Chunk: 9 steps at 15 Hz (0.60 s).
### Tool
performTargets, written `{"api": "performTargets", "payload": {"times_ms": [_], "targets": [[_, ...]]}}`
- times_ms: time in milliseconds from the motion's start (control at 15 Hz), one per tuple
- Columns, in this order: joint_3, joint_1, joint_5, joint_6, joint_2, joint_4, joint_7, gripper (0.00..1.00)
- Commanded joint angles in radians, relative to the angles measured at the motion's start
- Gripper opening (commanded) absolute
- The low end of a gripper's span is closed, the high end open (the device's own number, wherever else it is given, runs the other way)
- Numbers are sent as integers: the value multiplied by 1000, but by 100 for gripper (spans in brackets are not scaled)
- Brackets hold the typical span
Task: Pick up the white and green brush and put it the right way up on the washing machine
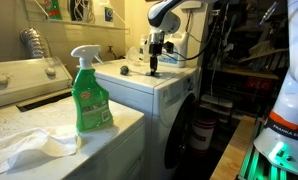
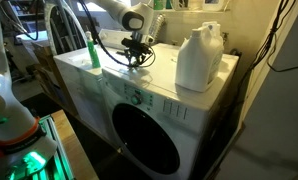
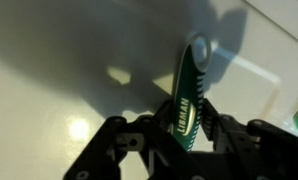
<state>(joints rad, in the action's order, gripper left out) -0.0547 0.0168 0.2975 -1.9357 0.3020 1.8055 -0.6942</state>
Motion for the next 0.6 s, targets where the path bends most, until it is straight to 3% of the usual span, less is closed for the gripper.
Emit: {"api": "performTargets", "payload": {"times_ms": [0, 533], "targets": [[-14, 16, 5, -20, 11, -6, 3, 6], [0, 7, -43, -68, -37, 21, 58, 8]]}}
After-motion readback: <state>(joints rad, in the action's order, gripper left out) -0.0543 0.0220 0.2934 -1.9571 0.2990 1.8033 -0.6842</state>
